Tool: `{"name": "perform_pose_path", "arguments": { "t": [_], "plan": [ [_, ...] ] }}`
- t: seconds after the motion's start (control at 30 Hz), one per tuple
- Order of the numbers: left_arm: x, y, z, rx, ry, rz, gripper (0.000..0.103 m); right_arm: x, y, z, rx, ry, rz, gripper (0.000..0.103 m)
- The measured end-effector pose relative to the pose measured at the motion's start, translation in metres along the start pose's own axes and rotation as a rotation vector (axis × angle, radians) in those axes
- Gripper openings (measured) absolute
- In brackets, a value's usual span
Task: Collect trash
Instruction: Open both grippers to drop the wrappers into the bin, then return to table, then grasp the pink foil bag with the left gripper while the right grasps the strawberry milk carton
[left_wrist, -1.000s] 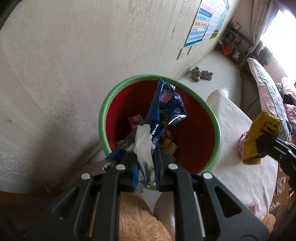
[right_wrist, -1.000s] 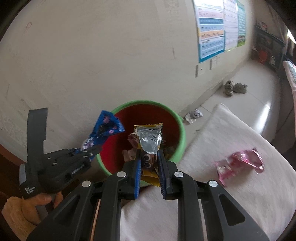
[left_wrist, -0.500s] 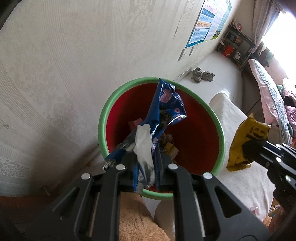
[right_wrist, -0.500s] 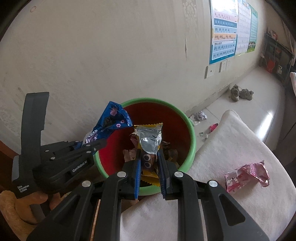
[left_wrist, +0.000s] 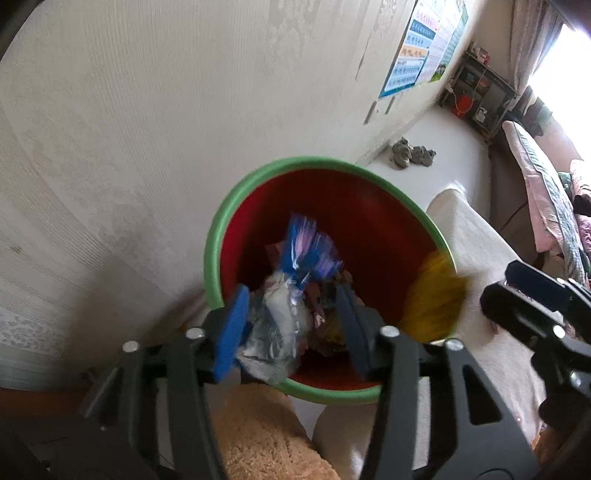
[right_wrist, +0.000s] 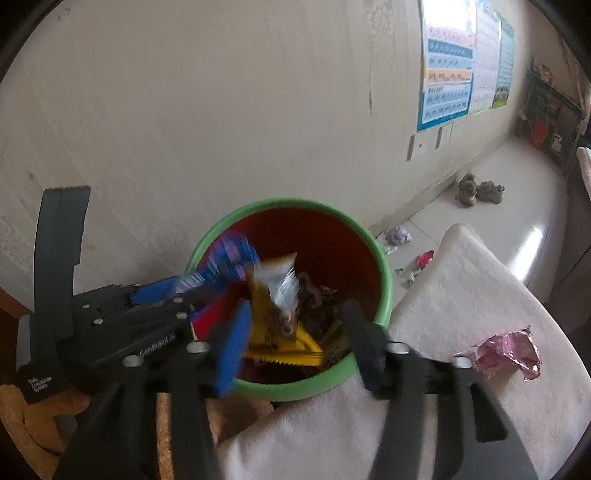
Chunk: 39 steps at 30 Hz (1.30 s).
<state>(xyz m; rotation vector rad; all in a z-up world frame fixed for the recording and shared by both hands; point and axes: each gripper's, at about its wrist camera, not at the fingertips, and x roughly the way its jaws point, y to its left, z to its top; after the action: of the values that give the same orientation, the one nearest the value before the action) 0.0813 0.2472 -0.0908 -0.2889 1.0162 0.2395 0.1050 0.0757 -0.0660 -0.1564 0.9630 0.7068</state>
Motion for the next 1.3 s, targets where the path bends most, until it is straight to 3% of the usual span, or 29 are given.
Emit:
{"name": "perform_pose_path", "arguments": {
  "t": [0.1,0.2,0.37,0.53,0.7,0.73,0.87,1.03,1.1,1.13,1.3],
  "plan": [
    [-0.003,-0.003,-0.002,0.011,0.002,0.005,0.049,-0.01,-0.009,-0.004,0.005,0.018,-0.009,0.052],
    [-0.01,-0.008,-0.006,0.019,-0.008,-0.014,0.056,-0.036,-0.034,-0.022,0.039,-0.001,-0.036,0.061],
    [-0.02,-0.03,-0.018,0.067,-0.006,-0.054,0.06,-0.084,-0.098,-0.081,0.14,0.053,-0.164,0.061],
    [-0.028,-0.068,-0.037,0.136,0.015,-0.104,0.065,-0.11,-0.149,-0.156,0.31,0.179,-0.239,0.061],
    [-0.028,-0.116,-0.06,0.244,0.062,-0.136,0.066,-0.11,-0.148,-0.207,0.411,0.246,-0.163,0.066],
    [-0.028,-0.127,-0.064,0.273,0.068,-0.142,0.067,-0.106,-0.146,-0.214,0.431,0.253,-0.14,0.072],
    [-0.028,-0.166,-0.071,0.406,0.059,-0.15,0.071,-0.09,-0.143,-0.229,0.499,0.279,-0.084,0.072],
    [-0.014,-0.206,-0.063,0.557,0.045,-0.132,0.074,-0.085,-0.147,-0.239,0.53,0.274,-0.052,0.047],
    [-0.004,-0.224,-0.057,0.612,0.043,-0.119,0.074,-0.088,-0.149,-0.241,0.532,0.253,-0.049,0.042],
    [0.004,-0.236,-0.053,0.649,0.047,-0.117,0.074,-0.091,-0.15,-0.242,0.533,0.24,-0.052,0.031],
    [0.036,-0.275,-0.039,0.734,0.071,-0.1,0.084,-0.096,-0.16,-0.247,0.559,0.221,-0.035,0.031]
  ]
}}
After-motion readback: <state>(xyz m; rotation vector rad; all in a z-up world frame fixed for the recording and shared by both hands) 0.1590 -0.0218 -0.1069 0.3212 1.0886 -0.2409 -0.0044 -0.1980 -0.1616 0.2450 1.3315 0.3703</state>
